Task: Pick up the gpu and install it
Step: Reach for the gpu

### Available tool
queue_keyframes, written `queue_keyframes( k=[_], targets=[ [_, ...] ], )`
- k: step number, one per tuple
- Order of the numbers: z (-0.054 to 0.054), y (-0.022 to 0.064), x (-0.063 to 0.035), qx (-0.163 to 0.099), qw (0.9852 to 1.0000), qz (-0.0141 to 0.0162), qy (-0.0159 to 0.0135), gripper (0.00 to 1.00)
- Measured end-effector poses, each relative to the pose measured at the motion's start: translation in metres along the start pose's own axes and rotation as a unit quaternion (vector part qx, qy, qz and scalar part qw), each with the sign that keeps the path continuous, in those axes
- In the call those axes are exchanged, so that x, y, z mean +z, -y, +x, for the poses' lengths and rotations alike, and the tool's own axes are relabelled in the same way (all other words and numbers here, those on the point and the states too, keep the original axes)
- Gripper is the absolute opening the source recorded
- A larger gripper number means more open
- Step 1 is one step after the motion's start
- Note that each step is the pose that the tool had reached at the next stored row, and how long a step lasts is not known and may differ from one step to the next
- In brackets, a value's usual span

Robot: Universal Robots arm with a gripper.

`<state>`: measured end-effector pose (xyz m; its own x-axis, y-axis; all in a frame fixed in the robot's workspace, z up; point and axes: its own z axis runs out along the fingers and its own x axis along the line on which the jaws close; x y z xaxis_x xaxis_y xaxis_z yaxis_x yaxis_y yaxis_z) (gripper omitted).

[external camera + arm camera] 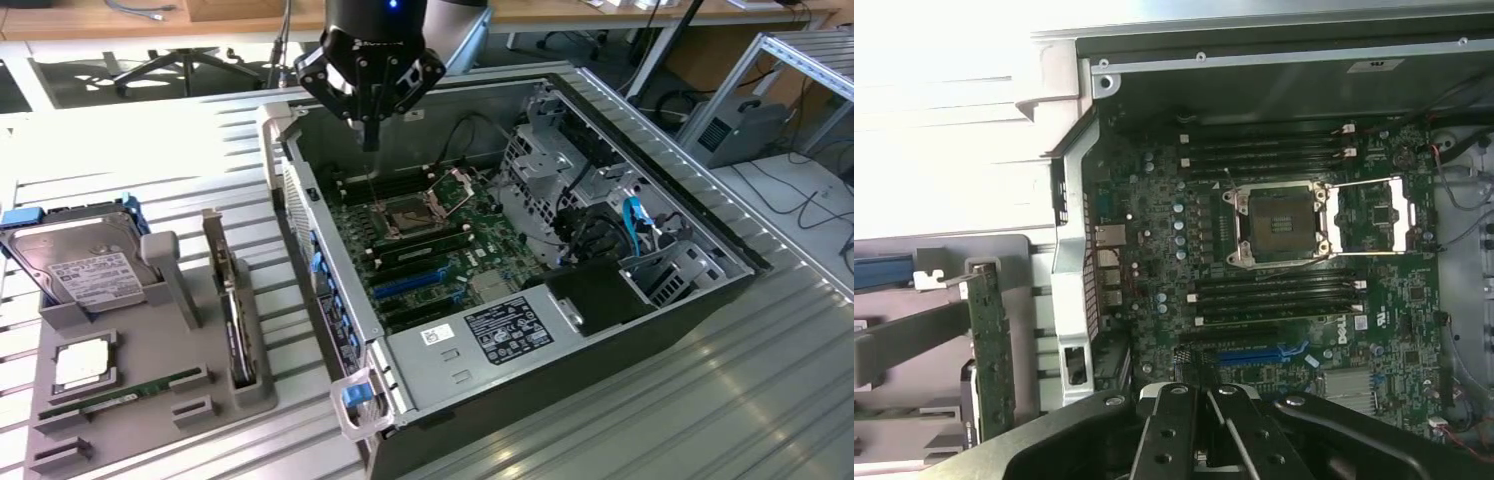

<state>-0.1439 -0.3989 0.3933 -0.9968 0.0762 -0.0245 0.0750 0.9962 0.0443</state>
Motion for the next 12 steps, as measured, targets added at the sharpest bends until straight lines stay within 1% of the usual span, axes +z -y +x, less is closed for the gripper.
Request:
queue_keyframes(
  k=[12],
  targets=[
    [0.0064, 0.0005, -0.0002, 0.000, 1.0000, 0.0000, 0.0000, 0.11]
  ],
)
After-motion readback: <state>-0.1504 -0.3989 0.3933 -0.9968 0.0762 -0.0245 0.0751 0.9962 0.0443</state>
